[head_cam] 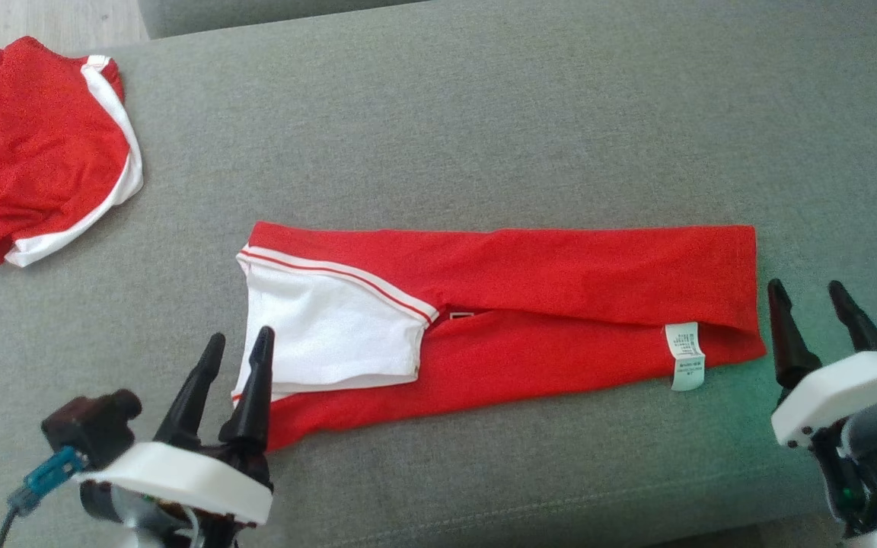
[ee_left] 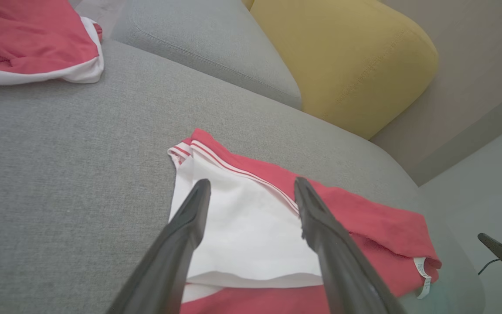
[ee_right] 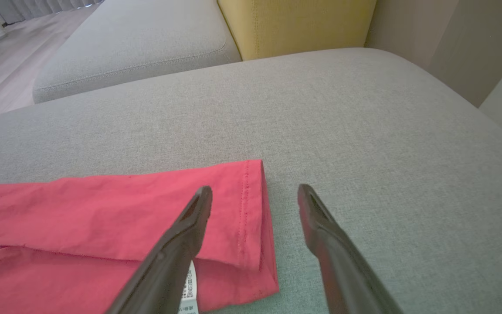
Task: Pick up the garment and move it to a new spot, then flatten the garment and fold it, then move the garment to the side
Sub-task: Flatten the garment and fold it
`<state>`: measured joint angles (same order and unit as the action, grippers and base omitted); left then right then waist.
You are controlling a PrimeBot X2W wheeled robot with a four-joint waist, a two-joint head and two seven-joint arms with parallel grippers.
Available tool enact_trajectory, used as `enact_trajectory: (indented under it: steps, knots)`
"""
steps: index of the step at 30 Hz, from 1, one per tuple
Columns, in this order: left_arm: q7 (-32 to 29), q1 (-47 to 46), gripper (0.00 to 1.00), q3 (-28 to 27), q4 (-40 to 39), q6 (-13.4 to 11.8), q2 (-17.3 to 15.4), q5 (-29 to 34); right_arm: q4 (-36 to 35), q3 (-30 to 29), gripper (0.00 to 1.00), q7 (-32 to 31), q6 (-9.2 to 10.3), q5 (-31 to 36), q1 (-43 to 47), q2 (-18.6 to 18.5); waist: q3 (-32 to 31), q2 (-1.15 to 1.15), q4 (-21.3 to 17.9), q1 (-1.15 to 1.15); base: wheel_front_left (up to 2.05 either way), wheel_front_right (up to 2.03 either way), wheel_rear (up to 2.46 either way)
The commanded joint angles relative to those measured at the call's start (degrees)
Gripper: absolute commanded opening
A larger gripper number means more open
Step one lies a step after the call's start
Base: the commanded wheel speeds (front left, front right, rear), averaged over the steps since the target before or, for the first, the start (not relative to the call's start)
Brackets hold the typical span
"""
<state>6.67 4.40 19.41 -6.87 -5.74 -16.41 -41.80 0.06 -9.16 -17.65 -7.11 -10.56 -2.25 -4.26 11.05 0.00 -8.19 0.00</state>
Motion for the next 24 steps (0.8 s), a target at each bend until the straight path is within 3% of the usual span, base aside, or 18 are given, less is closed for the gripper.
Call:
enact_trajectory:
  steps: [1,10,24]
  knots:
    - [0.64,-2.75,1.0,-1.9,-1.34,-0.6,-0.12,0.97,-1.17,1.48,1.0,-0.29,-0.37,0.46,-2.95,-0.34,0.07,0.0,-0.05,0.0,0.0,0.0,0.0]
    - [0.63,-4.01,1.0,-0.56,-0.63,-1.07,0.66,1.92,6.47,1.54,1.0,-2.34,-0.37,2.44,-8.02,-0.47,1.03,0.0,0.21,0.0,0.0,0.0,0.0]
    - [0.55,-5.75,1.0,-0.42,-1.31,-1.41,0.17,2.5,17.36,4.49,1.0,-14.32,-0.37,1.64,-17.2,-3.94,4.31,0.0,0.76,0.0,0.0,0.0,0.0]
